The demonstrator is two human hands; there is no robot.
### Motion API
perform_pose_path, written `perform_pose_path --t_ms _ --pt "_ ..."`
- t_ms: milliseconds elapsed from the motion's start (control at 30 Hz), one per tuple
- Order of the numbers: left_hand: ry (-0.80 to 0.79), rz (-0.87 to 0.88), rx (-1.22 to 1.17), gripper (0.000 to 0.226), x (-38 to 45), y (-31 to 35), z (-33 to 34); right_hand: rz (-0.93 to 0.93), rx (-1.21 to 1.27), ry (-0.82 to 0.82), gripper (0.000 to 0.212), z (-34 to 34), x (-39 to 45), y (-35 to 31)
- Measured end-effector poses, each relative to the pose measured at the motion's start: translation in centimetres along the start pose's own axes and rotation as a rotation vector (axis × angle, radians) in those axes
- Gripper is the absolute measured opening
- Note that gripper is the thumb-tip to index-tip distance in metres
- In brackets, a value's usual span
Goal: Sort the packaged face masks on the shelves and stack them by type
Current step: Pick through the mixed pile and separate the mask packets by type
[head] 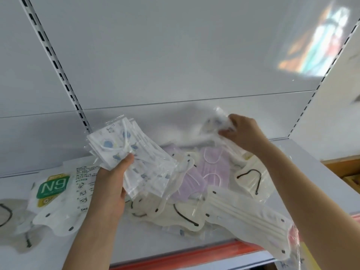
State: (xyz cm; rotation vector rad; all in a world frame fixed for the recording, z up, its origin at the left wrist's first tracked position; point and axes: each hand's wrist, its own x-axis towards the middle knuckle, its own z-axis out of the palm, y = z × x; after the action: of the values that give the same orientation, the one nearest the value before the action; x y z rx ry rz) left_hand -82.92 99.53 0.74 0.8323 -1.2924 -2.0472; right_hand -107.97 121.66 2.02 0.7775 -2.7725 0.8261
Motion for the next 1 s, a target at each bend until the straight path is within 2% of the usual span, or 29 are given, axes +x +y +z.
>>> perform_pose_path --t_ms 67,133,200,267,333,400,433,467,500,567,633,667,767,833,900,933,1000 --pt "-0.023 -0.002 0.009 0.034 -0.2 0.0 0.5 0.023 0.349 -0.009 0.028 -2.0 -0.6 -1.7" --pt "-0.073 -0.003 0.030 0.026 -0.5 -0.2 1.4 0.032 0.737 -0.138 0.034 -3.1 -1.9 -4.6" --pt "-0.125 -0.010 0.056 0.025 -0.9 -0.3 2.3 0.050 0.878 -0.229 0.046 -2.2 -3.1 -7.5" --pt "-0.231 -0.056 0.056 0.037 -1.3 -0.2 3.1 0.027 0.710 -0.234 0.053 0.5 -4.2 -10.2" --pt "-0.328 -0.110 0.046 0.045 -1.6 -0.2 3.6 -0.014 0.469 -0.248 0.047 3.7 -5.1 -12.5" --pt "-0.331 -0.098 0.058 0.038 -1.4 -0.5 3.4 -0.027 0.583 -0.396 0.040 5.0 -5.7 -13.9" --pt "-0.273 -0.084 0.063 0.036 -1.2 -0.4 3.0 -0.010 0.666 -0.438 0.038 5.1 -5.6 -13.9" --pt "-0.184 -0.083 0.058 0.035 -0.7 -0.3 2.2 0.008 0.699 -0.413 0.036 5.0 -5.2 -13.2" --pt "-0.095 -0.090 0.043 0.034 -0.3 0.0 1.2 0.009 0.631 -0.330 0.037 4.6 -4.7 -12.3" --pt "0.052 -0.058 0.015 0.036 0.6 1.0 -1.0 0.028 0.247 -0.169 0.053 4.4 -3.9 -9.5" --pt "0.158 0.030 -0.006 0.033 1.1 2.2 -3.0 0.075 -0.083 -0.267 0.070 5.1 -4.5 -8.0" --pt "0.184 0.066 -0.014 0.029 1.2 2.7 -3.7 0.079 -0.127 -0.341 0.068 6.1 -5.1 -7.9" --pt "0.185 0.108 -0.042 0.027 1.2 3.1 -4.5 -0.067 0.015 -0.433 0.046 9.2 -7.2 -10.0" --pt "0.154 0.095 -0.047 0.033 1.2 2.2 -4.1 -0.181 0.209 -0.570 0.034 10.0 -8.2 -12.2" --pt "0.103 0.083 -0.049 0.038 1.1 1.0 -3.4 -0.119 0.453 -0.699 0.026 9.8 -8.5 -13.2" --pt "0.077 0.083 -0.044 0.039 1.0 0.3 -3.2 -0.118 0.456 -0.642 0.028 9.8 -8.1 -12.7" --pt "0.046 0.081 -0.034 0.039 0.8 -0.7 -3.0 -0.172 0.193 -0.474 0.039 9.9 -6.7 -10.8"
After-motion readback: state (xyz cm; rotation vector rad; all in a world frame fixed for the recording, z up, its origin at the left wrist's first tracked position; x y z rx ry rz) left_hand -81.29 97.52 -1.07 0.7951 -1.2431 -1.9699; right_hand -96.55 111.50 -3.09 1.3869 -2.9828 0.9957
